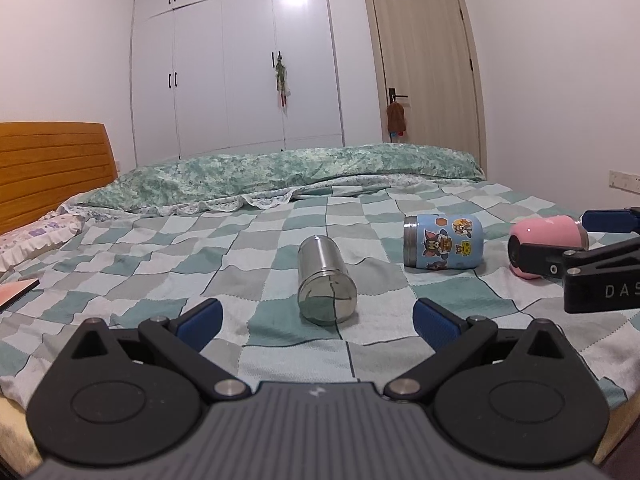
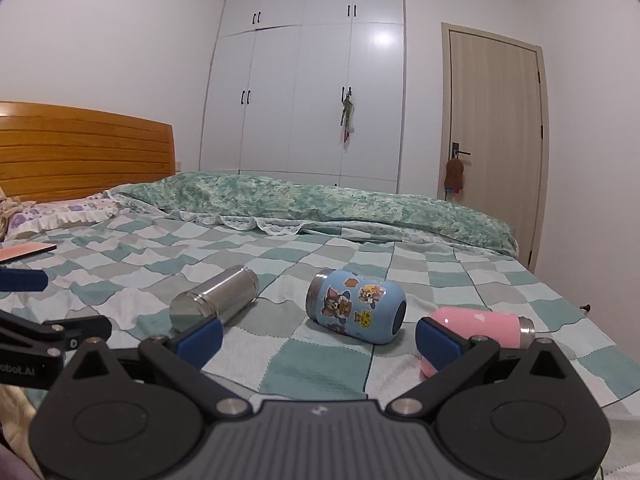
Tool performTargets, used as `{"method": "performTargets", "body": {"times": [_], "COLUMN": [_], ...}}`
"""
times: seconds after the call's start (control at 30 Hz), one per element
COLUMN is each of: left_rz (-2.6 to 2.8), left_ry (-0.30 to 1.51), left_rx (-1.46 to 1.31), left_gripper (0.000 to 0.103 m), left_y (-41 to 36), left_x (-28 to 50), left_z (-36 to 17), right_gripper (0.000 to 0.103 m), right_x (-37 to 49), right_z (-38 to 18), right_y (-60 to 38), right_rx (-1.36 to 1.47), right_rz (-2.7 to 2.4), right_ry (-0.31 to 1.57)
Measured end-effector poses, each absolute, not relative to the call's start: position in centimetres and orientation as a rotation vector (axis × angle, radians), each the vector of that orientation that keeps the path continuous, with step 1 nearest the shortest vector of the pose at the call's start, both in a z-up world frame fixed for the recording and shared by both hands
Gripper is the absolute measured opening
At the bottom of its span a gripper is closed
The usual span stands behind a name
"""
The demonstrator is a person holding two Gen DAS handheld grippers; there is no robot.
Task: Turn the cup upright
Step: 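Move the left tool to the silver bottle and close its fingers around it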
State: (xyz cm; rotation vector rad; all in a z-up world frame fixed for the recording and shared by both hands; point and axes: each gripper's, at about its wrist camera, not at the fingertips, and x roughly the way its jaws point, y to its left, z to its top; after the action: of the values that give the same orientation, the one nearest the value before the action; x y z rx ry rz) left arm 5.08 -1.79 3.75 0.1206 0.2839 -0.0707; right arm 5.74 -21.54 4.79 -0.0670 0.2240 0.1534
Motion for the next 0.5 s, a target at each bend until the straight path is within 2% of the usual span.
{"method": "performTargets", "body": {"times": [0.5], "left_rz": [-0.039], "left_ry": [0.476], "left_rx": [0.184], "left_gripper": [0.103], "left_y": [-2.8], "left_x": [16.6], "left_z": [9.1], "right_gripper": [0.103], "right_x": [16.2], "right_z": [8.5], "right_y": [-21.0], "right_rx": [-0.030], "right_rz": [0.152], "right_ry": [0.294]}}
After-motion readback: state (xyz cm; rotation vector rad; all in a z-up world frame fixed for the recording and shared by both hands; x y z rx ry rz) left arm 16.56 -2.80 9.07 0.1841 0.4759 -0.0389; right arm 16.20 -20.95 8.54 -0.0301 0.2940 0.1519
